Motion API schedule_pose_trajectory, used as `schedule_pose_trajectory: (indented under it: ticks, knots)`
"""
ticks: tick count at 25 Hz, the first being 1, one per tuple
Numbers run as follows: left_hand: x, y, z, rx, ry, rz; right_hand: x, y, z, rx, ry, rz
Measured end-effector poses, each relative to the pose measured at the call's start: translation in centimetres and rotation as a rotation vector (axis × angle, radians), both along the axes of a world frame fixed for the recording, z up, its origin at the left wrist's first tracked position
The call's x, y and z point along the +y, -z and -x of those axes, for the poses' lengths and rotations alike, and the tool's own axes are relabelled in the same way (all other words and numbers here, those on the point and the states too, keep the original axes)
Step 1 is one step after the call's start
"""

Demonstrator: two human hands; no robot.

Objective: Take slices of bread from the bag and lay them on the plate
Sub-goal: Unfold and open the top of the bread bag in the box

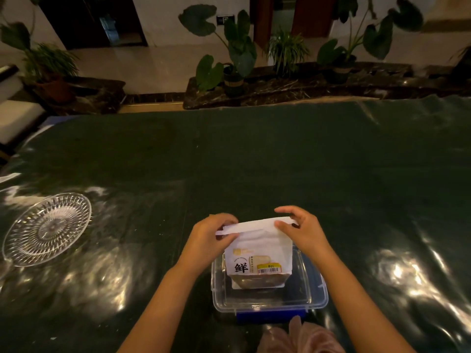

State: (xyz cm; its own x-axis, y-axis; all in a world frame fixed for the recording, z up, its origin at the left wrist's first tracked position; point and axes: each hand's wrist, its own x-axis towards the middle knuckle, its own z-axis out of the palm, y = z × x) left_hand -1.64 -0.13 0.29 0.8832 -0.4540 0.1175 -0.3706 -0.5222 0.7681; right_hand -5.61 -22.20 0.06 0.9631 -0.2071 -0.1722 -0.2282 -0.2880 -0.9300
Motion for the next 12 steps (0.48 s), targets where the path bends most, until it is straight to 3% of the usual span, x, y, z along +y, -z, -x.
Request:
schedule_pose_trajectory:
  ticks: [2, 8, 10, 12]
  knots:
    - [0.2, -0.4, -0.1, -0.014, -0.02, 0.064, 0.1, -0.3, 0.1, 0.003, -0.027, -0.032]
    - [-0.4, -1.1, -0.5, 0.256, -0.144, 0.125, -0.8, -1.7, -0.4, 0.026, -0.081, 0.005]
    - [-0.2, -1.2, 0.0, 0.077, -0.171, 0.072, -0.8, -1.8, -0.5, 0.036, -0.083, 0.032]
    - [0.2, -0.7, 1.1, -0.284, -0.088, -0.099, -1.0, -2.1, -0.5, 0.029, -0.084, 0.053]
